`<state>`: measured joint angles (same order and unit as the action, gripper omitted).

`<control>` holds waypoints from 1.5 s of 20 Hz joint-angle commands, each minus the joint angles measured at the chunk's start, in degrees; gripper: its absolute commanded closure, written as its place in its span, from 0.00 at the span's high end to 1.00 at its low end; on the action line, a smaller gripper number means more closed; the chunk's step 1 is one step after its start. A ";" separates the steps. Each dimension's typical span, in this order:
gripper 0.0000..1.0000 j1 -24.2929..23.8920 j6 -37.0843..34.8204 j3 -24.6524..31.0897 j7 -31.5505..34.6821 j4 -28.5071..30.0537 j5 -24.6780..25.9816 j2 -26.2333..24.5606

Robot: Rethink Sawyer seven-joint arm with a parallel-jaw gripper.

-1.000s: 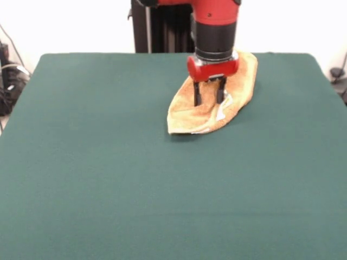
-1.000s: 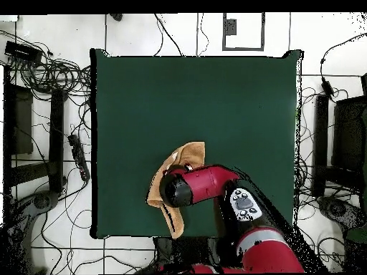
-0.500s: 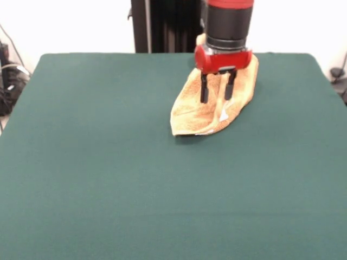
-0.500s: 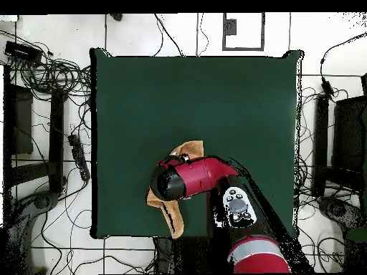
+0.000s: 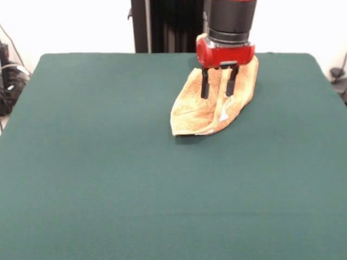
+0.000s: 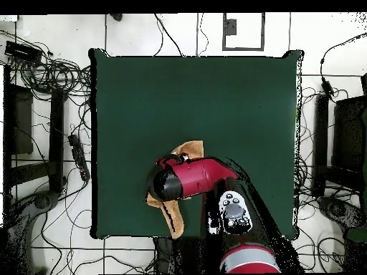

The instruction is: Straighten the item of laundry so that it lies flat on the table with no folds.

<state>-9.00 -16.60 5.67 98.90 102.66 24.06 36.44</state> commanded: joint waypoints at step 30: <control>1.00 5.94 12.28 -5.80 16.82 22.06 -13.65 0.27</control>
<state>-4.63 -7.69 -1.34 99.68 118.10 14.53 37.13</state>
